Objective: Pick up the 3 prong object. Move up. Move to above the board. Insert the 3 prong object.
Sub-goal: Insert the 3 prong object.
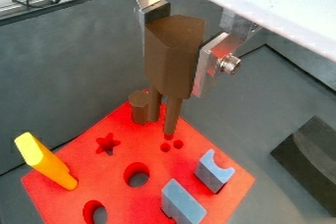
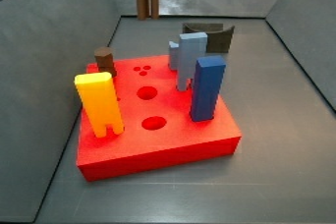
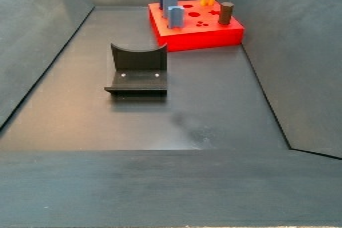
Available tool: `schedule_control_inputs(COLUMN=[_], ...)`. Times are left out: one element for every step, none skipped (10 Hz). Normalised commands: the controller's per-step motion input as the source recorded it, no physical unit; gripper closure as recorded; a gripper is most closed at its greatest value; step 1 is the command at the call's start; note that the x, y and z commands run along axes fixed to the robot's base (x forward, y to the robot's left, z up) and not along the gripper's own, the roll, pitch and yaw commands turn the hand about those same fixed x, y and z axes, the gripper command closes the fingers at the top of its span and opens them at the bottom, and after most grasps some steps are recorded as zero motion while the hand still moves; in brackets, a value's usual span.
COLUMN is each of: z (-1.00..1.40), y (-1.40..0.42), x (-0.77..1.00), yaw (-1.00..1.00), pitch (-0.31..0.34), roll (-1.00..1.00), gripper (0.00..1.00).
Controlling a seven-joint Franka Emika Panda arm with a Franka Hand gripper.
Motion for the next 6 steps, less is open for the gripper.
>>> schedule_control_inputs(z=[-0.64,-0.65,-0.60,-0.43,-0.31,-0.35], y=[0.17,0.20,0.26,0.15,0.05,0.00], x=[-0.07,0.00,0.00,0.00,-0.01,0.00], yaw=[0.16,0.00,0.00,0.00,-0.53,-1.00], pitch=[-0.060,-0.026,-0.017,0.000,0.000,-0.003], roll=[0.05,0.05,0.10,0.03,0.00,-0.01], gripper=[1.00,1.00,1.00,1.00,1.00,1.00])
